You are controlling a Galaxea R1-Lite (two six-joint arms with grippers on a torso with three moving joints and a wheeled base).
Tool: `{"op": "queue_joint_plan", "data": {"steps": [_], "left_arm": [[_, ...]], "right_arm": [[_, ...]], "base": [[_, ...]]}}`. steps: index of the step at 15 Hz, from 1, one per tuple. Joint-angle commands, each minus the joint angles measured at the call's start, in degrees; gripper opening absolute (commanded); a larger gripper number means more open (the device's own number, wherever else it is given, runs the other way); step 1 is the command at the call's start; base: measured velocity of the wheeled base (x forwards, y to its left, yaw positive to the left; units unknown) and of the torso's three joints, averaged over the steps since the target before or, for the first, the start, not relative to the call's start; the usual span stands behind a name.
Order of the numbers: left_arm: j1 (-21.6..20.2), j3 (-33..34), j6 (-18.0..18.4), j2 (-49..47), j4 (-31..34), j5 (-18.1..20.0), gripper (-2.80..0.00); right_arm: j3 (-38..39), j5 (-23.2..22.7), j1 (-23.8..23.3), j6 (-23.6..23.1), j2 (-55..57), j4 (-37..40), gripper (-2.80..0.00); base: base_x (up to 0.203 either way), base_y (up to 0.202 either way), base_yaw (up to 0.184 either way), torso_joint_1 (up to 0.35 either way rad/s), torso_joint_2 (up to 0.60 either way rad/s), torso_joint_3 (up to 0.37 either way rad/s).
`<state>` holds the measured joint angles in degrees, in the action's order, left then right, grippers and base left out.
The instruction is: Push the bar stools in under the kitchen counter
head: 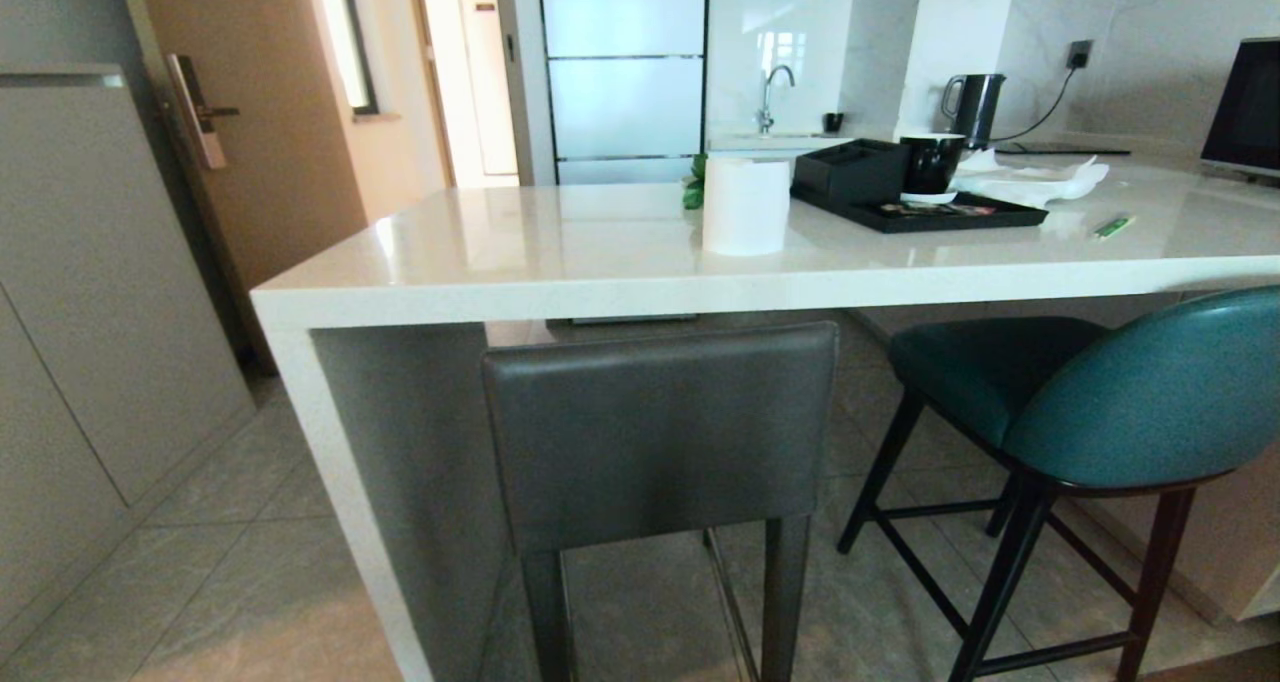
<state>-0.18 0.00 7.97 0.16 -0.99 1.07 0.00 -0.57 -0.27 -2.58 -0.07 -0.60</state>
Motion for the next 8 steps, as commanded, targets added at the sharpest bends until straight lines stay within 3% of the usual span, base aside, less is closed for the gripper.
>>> {"op": "queue_joint_plan", "data": {"steps": [1,2,8], "left_arm": [[0.01,0.53,-1.40,-0.16,-0.05,-0.10,-2.80],[0.17,0.27,-3.13,-0.16,0.60,0.01,-2.80],[0.18,0.09,-3.22,-0.16,1.31,0.07,-2.80]], "right_arm": [[0.44,0.05,0.00,0.12,0.07,-0.02,-2.80],[0.44,0.05,0.00,0.46,0.07,-0.02,-2.80],[0.44,0.05,0.00,0.47,0.07,-0.02,-2.80]], "base": [[0.000,0.000,0.000,0.000,0.00,0.000],[0.000,0.000,0.000,0.000,0.00,0.000],[0.000,0.000,0.000,0.000,0.00,0.000]]}}
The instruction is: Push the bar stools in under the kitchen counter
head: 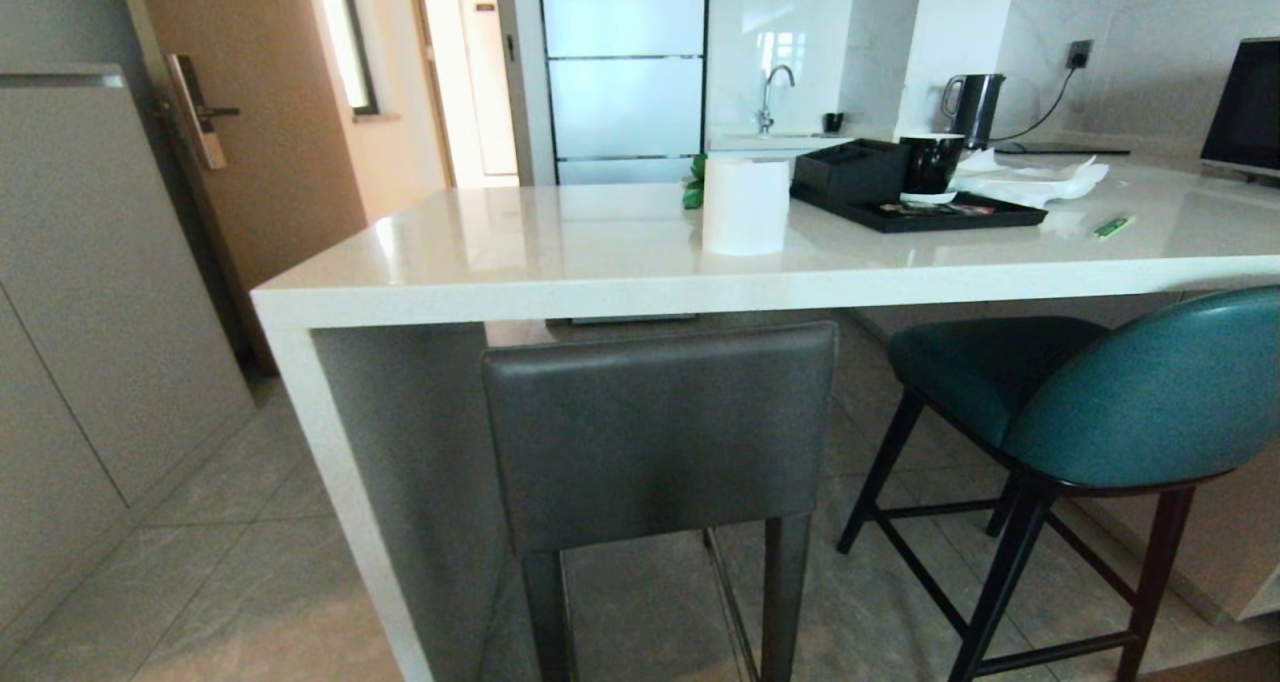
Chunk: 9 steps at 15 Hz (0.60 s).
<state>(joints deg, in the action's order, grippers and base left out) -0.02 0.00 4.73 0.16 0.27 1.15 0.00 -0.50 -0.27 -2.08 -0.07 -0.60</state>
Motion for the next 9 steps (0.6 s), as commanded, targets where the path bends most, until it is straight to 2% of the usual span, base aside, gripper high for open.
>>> {"op": "queue_joint_plan", "data": {"steps": [1,9], "left_arm": [[-0.04,0.09,0.02,-0.16,0.06,0.00,-2.80],[-0.05,0.17,-0.07,-0.16,0.00,-0.09,-2.80]], "right_arm": [[0.44,-0.03,0.00,-0.02,0.07,-0.02,-2.80],[0.44,-0.03,0.00,-0.02,0.07,-0.02,-2.80]], "base": [[0.000,0.000,0.000,0.000,0.00,0.000],[0.000,0.000,0.000,0.000,0.00,0.000]]}}
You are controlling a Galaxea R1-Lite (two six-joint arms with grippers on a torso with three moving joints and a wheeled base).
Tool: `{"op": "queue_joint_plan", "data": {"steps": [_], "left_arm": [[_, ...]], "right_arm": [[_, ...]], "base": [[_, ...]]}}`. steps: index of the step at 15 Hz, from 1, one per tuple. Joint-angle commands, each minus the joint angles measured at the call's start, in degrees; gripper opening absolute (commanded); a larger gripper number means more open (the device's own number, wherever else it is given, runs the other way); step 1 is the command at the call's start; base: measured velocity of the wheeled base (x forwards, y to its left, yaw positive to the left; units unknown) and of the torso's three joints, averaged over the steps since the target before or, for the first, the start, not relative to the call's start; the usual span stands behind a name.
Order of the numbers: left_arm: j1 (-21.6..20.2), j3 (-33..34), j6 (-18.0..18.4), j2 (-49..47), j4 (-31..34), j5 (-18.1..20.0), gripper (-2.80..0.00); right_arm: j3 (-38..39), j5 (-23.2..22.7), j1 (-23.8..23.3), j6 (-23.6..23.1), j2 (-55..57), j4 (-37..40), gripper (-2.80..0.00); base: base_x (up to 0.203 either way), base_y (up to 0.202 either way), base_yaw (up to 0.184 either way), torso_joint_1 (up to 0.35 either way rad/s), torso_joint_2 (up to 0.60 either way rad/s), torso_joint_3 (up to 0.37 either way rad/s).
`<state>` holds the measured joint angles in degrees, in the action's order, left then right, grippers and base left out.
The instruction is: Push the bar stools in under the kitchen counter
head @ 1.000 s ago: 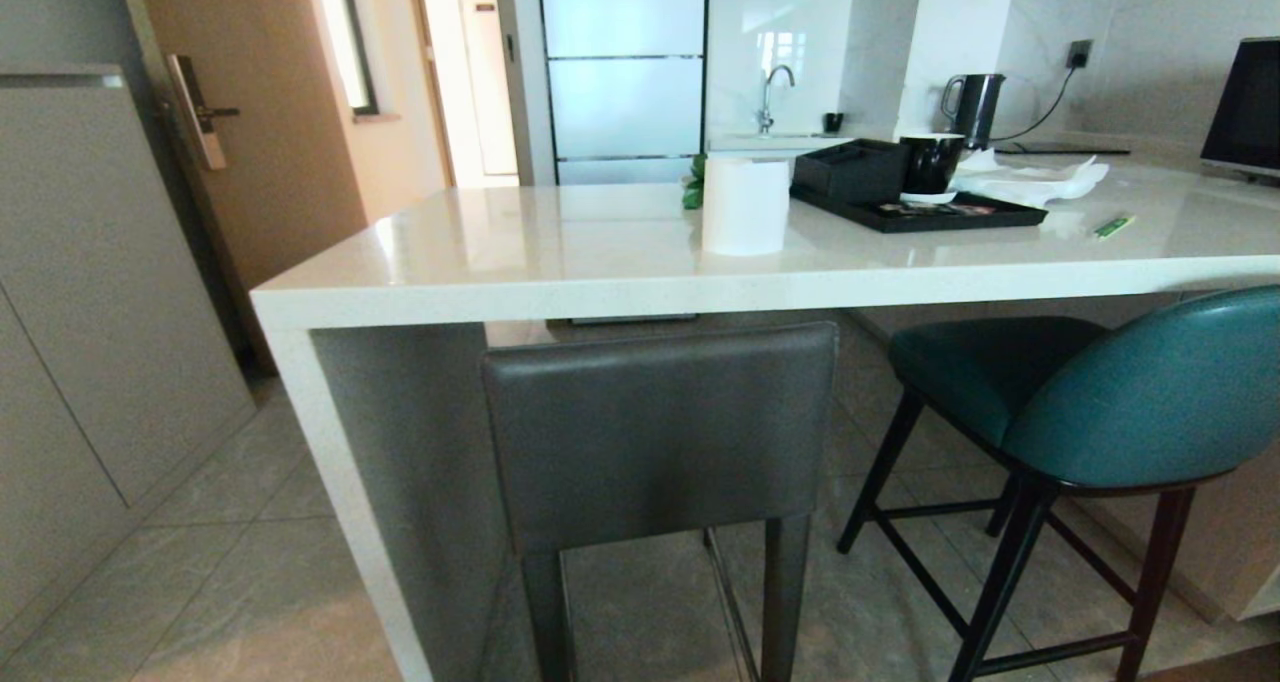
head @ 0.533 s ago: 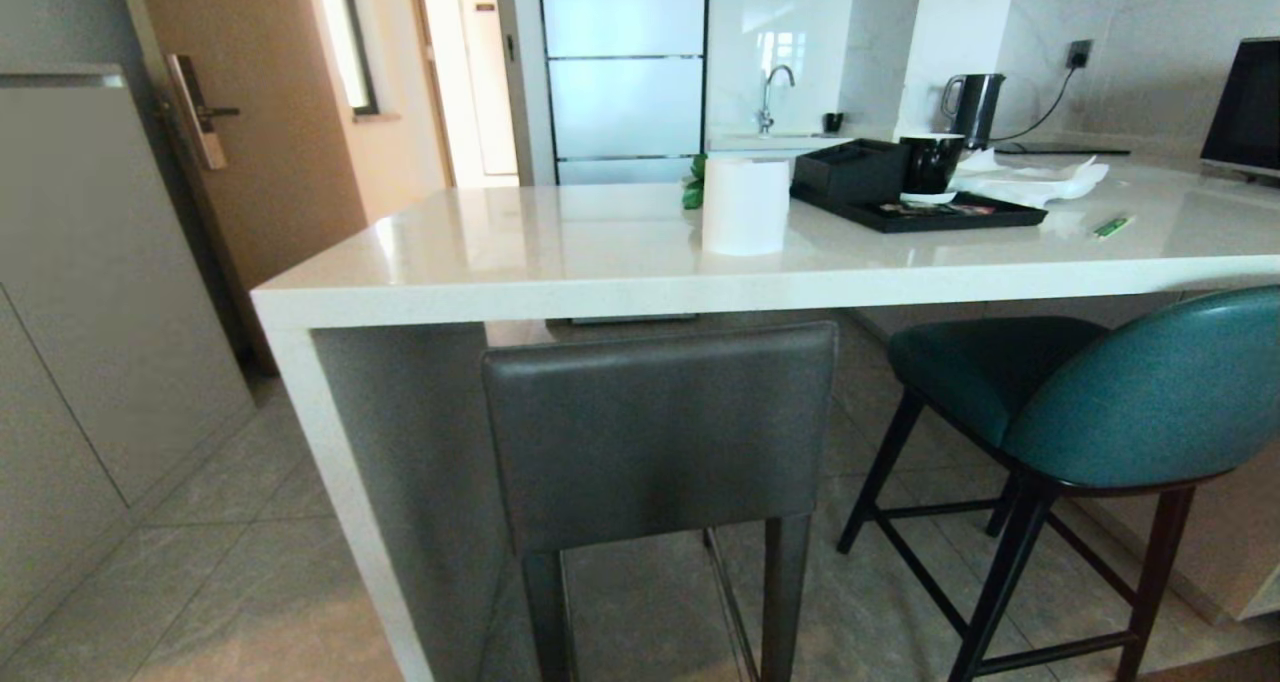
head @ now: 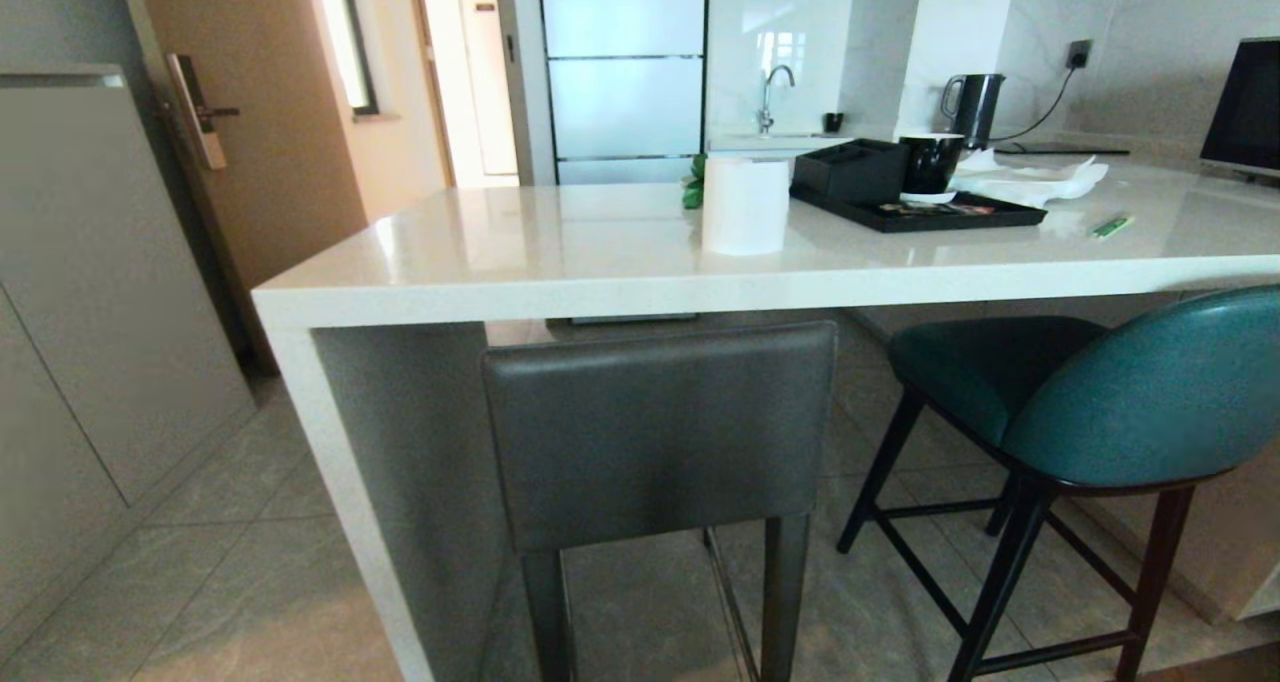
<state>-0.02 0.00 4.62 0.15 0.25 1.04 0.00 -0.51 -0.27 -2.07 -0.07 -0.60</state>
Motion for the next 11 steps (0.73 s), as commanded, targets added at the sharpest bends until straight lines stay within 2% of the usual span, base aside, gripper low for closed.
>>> {"op": "queue_joint_plan", "data": {"steps": [1,11], "left_arm": [[0.02,0.09,-0.05,-0.15,0.00,-0.07,-2.80],[-0.05,0.10,0.11,-0.15,0.01,0.12,-2.80]], "right_arm": [[0.44,-0.02,0.00,-0.04,0.07,-0.02,-2.80],[0.44,-0.02,0.00,-0.04,0.07,-0.03,-2.80]], "base": [[0.000,0.000,0.000,0.000,0.00,0.000],[0.000,0.000,0.000,0.000,0.00,0.000]]}}
